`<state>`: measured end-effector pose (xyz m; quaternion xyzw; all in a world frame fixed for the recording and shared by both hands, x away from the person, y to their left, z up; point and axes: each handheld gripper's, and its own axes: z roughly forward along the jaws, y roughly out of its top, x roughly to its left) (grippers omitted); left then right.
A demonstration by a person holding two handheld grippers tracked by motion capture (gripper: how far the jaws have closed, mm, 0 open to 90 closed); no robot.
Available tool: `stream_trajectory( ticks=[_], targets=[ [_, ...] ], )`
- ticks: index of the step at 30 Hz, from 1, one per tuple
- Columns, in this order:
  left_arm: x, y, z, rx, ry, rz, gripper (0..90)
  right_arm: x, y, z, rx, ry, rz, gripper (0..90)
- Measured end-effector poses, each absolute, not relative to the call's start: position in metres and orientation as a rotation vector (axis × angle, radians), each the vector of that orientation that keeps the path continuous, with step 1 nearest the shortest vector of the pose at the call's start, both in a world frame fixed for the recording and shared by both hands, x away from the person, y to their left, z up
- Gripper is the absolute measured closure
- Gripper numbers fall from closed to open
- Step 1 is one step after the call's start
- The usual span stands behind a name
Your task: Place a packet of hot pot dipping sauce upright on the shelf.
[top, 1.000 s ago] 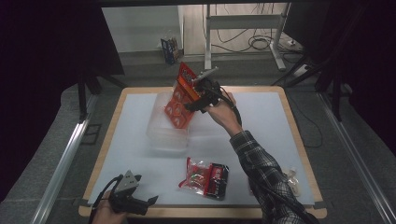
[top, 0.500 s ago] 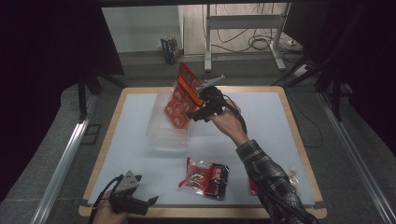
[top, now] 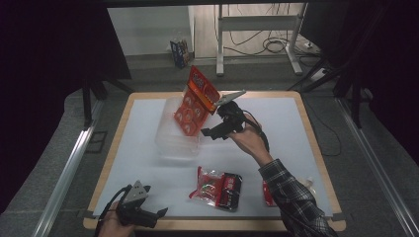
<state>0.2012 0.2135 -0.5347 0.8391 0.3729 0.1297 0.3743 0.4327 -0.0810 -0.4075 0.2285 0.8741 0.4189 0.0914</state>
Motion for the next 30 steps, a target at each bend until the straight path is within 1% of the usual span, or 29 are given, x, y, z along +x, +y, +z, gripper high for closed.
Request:
stream_trajectory(
  ticks=[8, 11, 19, 30],
  targets=[
    [0.201, 0.212, -0.535, 2.155, 0.952, 0.332, 3.3, 0.409, -0.083, -0.412, 0.574, 2.606, 1.244, 0.0],
    [0.201, 0.212, -0.535, 2.157, 0.948, 0.332, 3.4, 0.399, -0.087, -0.418, 0.531, 2.607, 1.225, 0.0],
    [0.202, 0.211, -0.535, 2.167, 0.953, 0.33, 3.7, 0.388, -0.101, -0.432, 0.551, 2.612, 1.285, 0.0],
    [0.202, 0.21, -0.535, 2.178, 0.947, 0.329, 3.7, 0.371, -0.112, -0.435, 0.601, 2.627, 1.318, 0.0]
  ],
)
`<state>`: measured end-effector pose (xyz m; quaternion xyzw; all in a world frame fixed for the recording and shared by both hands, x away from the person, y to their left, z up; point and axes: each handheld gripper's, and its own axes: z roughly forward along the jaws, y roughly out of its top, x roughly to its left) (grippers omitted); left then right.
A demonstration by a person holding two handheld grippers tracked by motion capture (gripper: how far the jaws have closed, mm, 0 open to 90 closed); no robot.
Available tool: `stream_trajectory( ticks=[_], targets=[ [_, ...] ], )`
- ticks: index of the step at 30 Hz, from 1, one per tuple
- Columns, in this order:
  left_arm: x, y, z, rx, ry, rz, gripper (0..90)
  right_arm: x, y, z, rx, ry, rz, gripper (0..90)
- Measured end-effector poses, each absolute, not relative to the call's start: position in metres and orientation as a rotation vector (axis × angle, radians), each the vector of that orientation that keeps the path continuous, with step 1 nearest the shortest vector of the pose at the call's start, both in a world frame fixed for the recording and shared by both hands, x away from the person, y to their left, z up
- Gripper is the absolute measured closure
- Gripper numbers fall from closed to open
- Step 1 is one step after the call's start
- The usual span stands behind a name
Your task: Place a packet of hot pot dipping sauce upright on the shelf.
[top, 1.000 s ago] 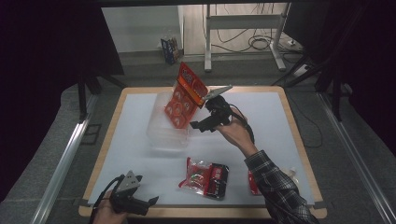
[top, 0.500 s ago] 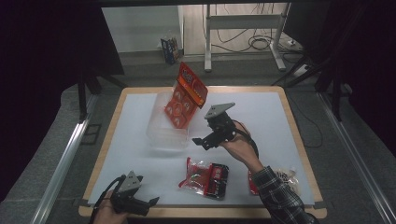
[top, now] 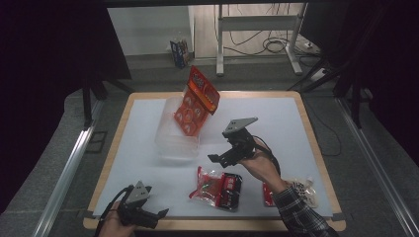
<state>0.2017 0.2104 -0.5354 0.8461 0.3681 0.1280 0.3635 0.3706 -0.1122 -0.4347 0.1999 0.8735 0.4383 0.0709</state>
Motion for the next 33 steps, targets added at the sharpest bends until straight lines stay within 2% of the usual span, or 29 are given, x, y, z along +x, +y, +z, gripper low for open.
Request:
stream_trajectory(
  ticks=[22, 29, 33],
  targets=[
    [0.204, 0.209, -0.536, 2.198, 0.973, 0.328, 1.9, 0.33, -0.134, -0.454, 0.67, 2.571, 1.225, 0.0],
    [0.204, 0.208, -0.536, 2.198, 0.981, 0.317, 7.2, 0.319, -0.146, -0.465, 0.671, 2.585, 1.166, 0.0],
    [0.204, 0.207, -0.535, 2.202, 0.974, 0.318, 13.1, 0.314, -0.154, -0.469, 0.693, 2.593, 1.153, 0.0]
  ],
)
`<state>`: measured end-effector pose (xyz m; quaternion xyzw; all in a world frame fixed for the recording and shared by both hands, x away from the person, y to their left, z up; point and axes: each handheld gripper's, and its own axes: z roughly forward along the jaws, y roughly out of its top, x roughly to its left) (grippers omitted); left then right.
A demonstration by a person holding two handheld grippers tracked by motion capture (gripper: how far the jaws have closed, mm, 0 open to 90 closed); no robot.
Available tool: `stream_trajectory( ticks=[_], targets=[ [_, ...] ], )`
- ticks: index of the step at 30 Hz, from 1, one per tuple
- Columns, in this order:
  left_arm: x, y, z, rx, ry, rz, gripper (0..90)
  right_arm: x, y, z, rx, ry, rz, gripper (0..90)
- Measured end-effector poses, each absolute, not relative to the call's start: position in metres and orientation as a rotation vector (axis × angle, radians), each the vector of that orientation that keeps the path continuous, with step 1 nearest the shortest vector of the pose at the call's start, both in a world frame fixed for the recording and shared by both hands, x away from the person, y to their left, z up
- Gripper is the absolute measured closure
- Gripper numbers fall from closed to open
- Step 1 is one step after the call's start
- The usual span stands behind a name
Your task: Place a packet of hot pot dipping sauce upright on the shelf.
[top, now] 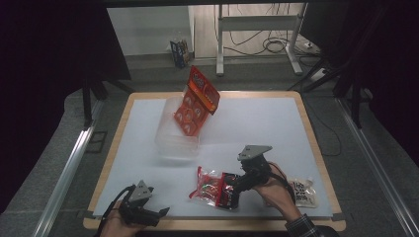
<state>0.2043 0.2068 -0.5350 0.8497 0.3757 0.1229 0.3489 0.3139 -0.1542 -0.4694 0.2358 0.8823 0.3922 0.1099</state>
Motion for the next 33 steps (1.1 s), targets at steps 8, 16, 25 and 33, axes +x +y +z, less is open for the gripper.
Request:
stream_trajectory(
  ticks=[8, 16, 25, 33],
  targets=[
    [0.207, 0.2, -0.53, 2.177, 0.931, 0.289, 33.6, 0.301, -0.169, -0.478, 0.707, 2.58, 1.164, 0.0],
    [0.217, 0.192, -0.525, 2.127, 0.891, 0.235, 60.6, 0.291, -0.182, -0.484, 0.724, 2.557, 1.149, 0.0],
    [0.23, 0.175, -0.518, 2.113, 0.828, 0.276, 84.4, 0.283, -0.188, -0.489, 0.744, 2.556, 1.128, 0.0],
    [0.249, 0.148, -0.514, 2.109, 0.779, 0.251, 90.0, 0.279, -0.194, -0.495, 0.772, 2.547, 1.068, 0.0]
  ],
)
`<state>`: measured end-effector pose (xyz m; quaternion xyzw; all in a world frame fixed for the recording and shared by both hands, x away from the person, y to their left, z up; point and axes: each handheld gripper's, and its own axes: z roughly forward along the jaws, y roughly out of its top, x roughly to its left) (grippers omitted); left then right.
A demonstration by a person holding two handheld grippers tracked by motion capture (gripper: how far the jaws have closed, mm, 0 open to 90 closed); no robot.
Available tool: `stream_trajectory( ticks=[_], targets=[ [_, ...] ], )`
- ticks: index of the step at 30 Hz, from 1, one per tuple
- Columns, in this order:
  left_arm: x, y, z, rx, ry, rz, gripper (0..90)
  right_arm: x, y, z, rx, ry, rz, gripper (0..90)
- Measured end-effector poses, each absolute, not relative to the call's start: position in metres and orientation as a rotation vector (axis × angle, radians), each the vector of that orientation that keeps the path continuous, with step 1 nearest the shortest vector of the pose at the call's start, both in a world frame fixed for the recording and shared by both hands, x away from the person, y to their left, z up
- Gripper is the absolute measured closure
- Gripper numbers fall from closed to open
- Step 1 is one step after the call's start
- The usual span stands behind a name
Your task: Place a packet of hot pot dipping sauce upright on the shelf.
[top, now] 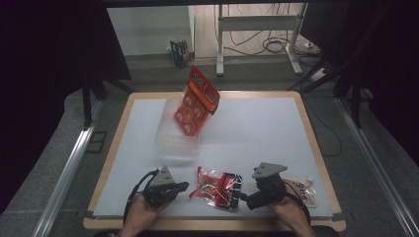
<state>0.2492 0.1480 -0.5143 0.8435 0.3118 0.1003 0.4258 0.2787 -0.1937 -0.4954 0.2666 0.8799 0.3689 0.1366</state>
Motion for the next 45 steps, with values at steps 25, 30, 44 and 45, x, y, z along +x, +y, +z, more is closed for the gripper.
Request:
stream_trajectory(
  ticks=[25, 30, 44, 45],
  targets=[
    [0.276, 0.113, -0.532, 2.216, 0.729, 0.261, 90.0, 0.279, -0.197, -0.499, 0.796, 2.559, 1.074, 0.0],
    [0.277, 0.116, -0.534, 2.228, 0.737, 0.254, 90.0, 0.279, -0.199, -0.497, 0.808, 2.56, 1.082, 0.0],
    [0.281, 0.125, -0.54, 2.234, 0.771, 0.211, 90.0, 0.275, -0.19, -0.496, 0.788, 2.597, 1.124, 0.0],
    [0.281, 0.125, -0.54, 2.235, 0.77, 0.209, 90.0, 0.274, -0.189, -0.496, 0.784, 2.605, 1.13, 0.0]
  ],
)
